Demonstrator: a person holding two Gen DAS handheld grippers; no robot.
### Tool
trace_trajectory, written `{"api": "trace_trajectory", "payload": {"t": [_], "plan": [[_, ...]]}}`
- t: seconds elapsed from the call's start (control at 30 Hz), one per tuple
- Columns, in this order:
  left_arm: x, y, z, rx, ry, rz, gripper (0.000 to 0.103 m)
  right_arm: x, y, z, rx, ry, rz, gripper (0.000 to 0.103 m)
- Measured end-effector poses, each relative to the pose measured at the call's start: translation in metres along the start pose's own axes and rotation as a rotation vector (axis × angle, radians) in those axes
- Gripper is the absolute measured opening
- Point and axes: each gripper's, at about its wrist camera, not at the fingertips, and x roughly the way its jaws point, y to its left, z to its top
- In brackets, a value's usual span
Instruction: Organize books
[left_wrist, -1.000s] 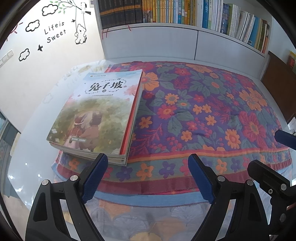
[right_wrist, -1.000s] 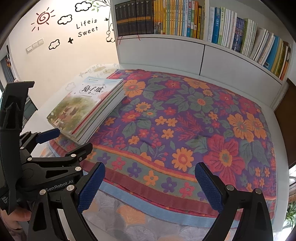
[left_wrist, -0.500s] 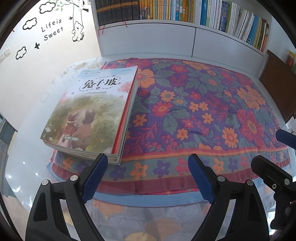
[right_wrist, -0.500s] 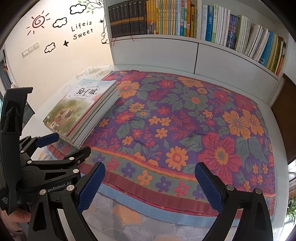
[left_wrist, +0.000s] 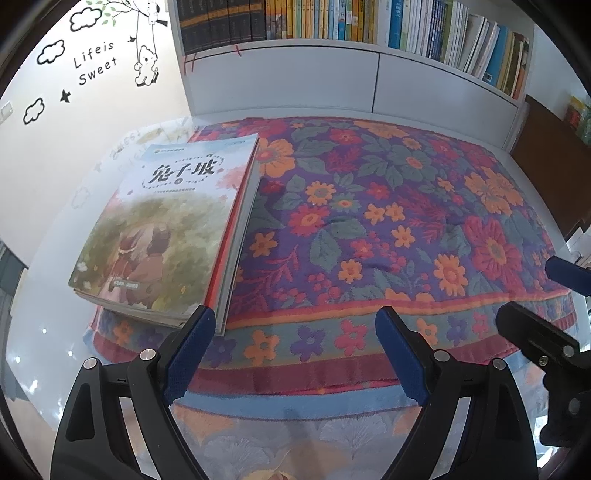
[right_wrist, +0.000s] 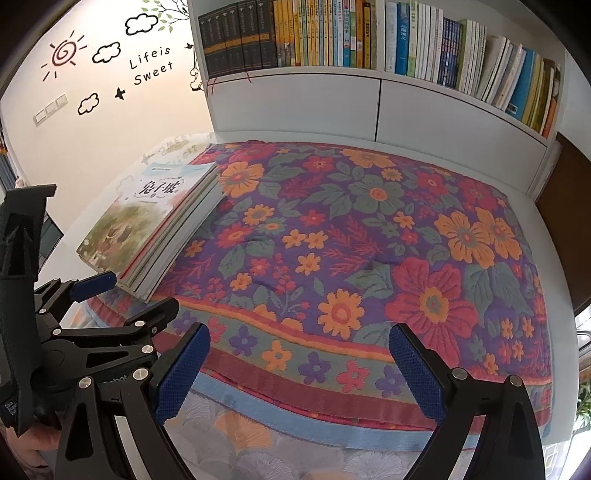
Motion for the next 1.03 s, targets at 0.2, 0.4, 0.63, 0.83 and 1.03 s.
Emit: {"api": "trace_trajectory", "payload": {"t": [0.2, 0.4, 0.63, 0.83, 1.03], "plan": [[-0.002, -0.007, 0.002, 0.021, -0.016, 0.009, 0.098, 0.001, -0.003, 0.000, 0.003, 0.002, 0.005, 0.097], [-0.004, -0.017, 0.003, 0.031, -0.029, -0.004, 0.098, -0.002, -0.010, -0.003, 0.021, -0.004, -0.001, 0.097], [-0.008, -0.031, 0.002, 0.045, -0.051, 0.012, 0.099, -0.010, -0.027, -0.009, 0.061, -0.015, -0.001, 0.097], [-0.012, -0.038, 0.000, 0.055, -0.070, 0.031, 0.099, -0.013, -0.037, -0.014, 0.085, -0.018, 0.009, 0.097], [-0.015, -0.050, -0.001, 0.070, -0.096, 0.032, 0.099, -0.019, -0.043, -0.020, 0.092, -0.027, 0.009, 0.097]]}}
